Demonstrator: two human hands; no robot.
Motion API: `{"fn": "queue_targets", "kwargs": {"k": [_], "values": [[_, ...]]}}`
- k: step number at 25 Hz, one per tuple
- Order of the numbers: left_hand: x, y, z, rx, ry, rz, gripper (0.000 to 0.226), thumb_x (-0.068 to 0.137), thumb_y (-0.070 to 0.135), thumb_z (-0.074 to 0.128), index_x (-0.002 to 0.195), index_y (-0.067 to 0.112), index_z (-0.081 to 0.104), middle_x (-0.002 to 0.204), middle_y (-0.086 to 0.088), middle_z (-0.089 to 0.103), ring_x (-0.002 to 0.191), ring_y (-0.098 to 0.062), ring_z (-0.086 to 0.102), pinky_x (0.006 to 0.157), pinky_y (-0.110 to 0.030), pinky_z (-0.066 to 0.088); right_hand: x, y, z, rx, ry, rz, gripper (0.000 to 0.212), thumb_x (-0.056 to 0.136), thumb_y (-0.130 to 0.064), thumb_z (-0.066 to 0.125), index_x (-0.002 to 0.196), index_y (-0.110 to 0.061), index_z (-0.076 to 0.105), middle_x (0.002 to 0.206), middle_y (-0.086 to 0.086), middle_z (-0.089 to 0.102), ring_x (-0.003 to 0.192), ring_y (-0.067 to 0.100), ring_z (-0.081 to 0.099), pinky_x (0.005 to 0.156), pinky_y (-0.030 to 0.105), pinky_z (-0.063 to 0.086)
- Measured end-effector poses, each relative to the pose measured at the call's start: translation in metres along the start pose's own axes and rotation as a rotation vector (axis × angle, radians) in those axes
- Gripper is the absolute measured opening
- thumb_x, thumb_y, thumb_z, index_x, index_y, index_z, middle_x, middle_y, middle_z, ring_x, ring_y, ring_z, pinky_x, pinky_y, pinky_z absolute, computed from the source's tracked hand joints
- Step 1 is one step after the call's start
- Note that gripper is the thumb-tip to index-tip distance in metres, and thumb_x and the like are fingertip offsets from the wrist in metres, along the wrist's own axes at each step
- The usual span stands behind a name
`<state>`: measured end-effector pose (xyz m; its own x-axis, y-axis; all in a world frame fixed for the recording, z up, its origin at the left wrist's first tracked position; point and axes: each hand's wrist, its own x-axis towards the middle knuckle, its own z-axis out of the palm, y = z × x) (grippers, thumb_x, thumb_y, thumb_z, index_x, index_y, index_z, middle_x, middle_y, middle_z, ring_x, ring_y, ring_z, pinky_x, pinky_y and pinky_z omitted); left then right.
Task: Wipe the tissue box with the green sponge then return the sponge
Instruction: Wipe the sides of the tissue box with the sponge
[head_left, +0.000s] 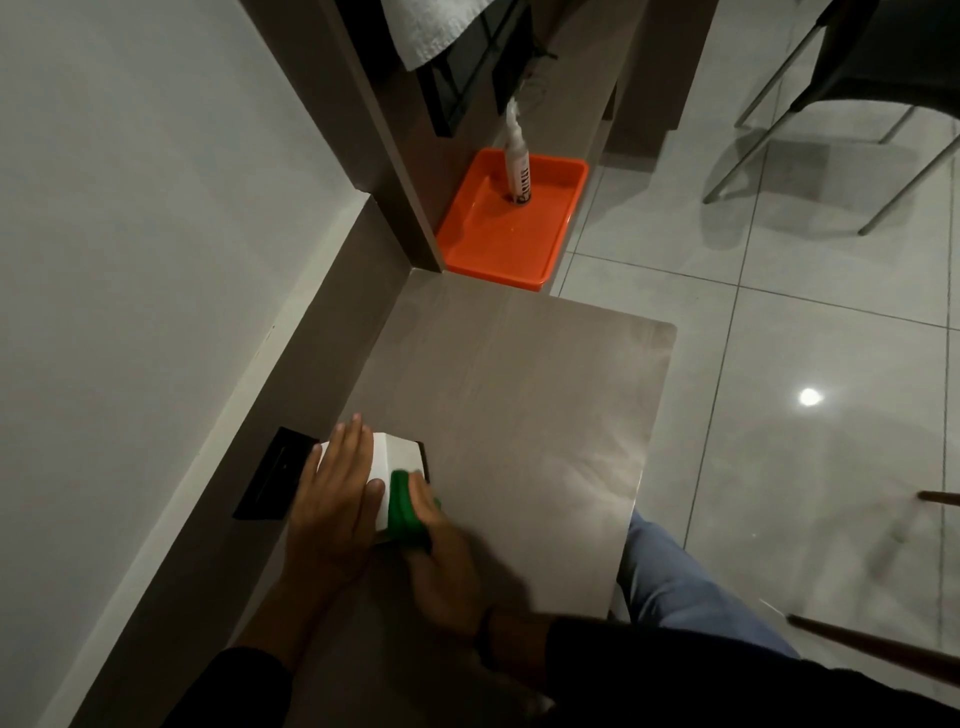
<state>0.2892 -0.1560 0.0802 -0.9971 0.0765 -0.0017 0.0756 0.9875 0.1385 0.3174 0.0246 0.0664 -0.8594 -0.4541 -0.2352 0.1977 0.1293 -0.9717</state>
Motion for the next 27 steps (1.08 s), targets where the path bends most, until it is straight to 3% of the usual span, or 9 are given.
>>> {"fn": "queue_targets", "kwargs": {"k": [4,9,13,15,17,21,23,25,27], "values": [[0.01,0.0,-0.004,-0.011,0.032,0.012,0.059,0.107,0.038,0.022,0.158,0.009,0.03,0.167,-0.01,0.03,0.156,-0.026,0.028,0.125,-0.051,0.029,0.071,-0.019,-0.017,0.093,0.108,0.084,0.067,0.094,-0.022,0.045,0.154,-0.005,0.022,0.164,0.013,0.022,0.152,0.025,0.018,0.126,0.048,0.012],[0.01,0.001,-0.002,-0.005,0.029,-0.017,0.06,0.105,0.036,0.026,0.159,0.01,0.03,0.168,-0.01,0.028,0.157,-0.027,0.026,0.126,-0.052,0.027,-0.028,-0.004,0.018,0.184,0.107,0.021,0.067,0.095,0.004,0.049,0.154,-0.017,0.026,0.162,-0.004,0.025,0.148,0.003,0.023,0.123,0.026,0.021],[0.011,0.0,-0.002,0.003,0.052,0.004,0.059,0.106,0.036,0.025,0.159,0.01,0.029,0.168,-0.01,0.03,0.157,-0.026,0.027,0.126,-0.05,0.028,0.058,-0.016,-0.007,0.284,0.132,0.142,0.043,0.104,-0.003,0.042,0.142,-0.024,0.04,0.146,-0.001,0.046,0.125,-0.005,0.049,0.113,0.019,0.036],[0.01,0.001,-0.002,-0.013,0.052,0.002,0.06,0.106,0.038,0.023,0.159,0.011,0.027,0.168,-0.009,0.029,0.156,-0.026,0.028,0.126,-0.05,0.028,0.096,-0.014,-0.021,0.413,0.145,0.175,0.034,0.105,-0.015,0.046,0.136,-0.03,0.049,0.132,-0.003,0.056,0.112,0.002,0.06,0.112,0.031,0.043],[0.011,0.001,-0.003,-0.025,0.056,0.005,0.06,0.106,0.038,0.023,0.159,0.012,0.025,0.168,-0.009,0.028,0.156,-0.026,0.029,0.126,-0.05,0.028,0.084,-0.005,-0.016,0.373,0.116,0.256,0.042,0.102,-0.018,0.052,0.144,-0.022,0.046,0.139,0.004,0.055,0.12,0.016,0.058,0.116,0.04,0.039],[0.01,0.003,-0.004,-0.014,0.056,0.002,0.06,0.105,0.037,0.023,0.159,0.011,0.026,0.168,-0.009,0.028,0.156,-0.027,0.029,0.126,-0.05,0.028,0.025,0.004,0.004,0.203,0.009,0.256,0.057,0.101,-0.008,0.05,0.153,-0.02,0.029,0.143,-0.004,0.045,0.121,0.0,0.053,0.098,0.007,0.042],[0.01,0.004,-0.004,-0.012,0.052,-0.006,0.06,0.105,0.036,0.024,0.16,0.01,0.027,0.168,-0.009,0.029,0.157,-0.026,0.027,0.127,-0.049,0.026,0.049,-0.008,-0.01,0.134,0.074,0.315,0.044,0.099,-0.014,0.054,0.142,-0.015,0.048,0.136,0.005,0.057,0.118,0.017,0.06,0.103,0.027,0.049],[0.01,0.002,-0.003,0.005,0.035,-0.006,0.06,0.105,0.036,0.022,0.159,0.01,0.028,0.169,-0.009,0.029,0.157,-0.025,0.027,0.127,-0.048,0.026,0.099,-0.03,-0.03,0.174,0.054,0.462,0.024,0.091,-0.016,0.057,0.112,-0.017,0.068,0.113,0.011,0.07,0.104,0.031,0.067,0.094,0.048,0.057],[0.011,0.0,-0.002,0.012,0.019,-0.003,0.061,0.106,0.039,0.019,0.159,0.011,0.029,0.168,-0.009,0.029,0.156,-0.027,0.029,0.127,-0.05,0.027,0.136,-0.05,-0.048,0.086,0.013,0.558,0.023,0.09,-0.009,0.055,0.107,-0.007,0.069,0.108,0.017,0.069,0.102,0.036,0.067,0.091,0.05,0.058]]}}
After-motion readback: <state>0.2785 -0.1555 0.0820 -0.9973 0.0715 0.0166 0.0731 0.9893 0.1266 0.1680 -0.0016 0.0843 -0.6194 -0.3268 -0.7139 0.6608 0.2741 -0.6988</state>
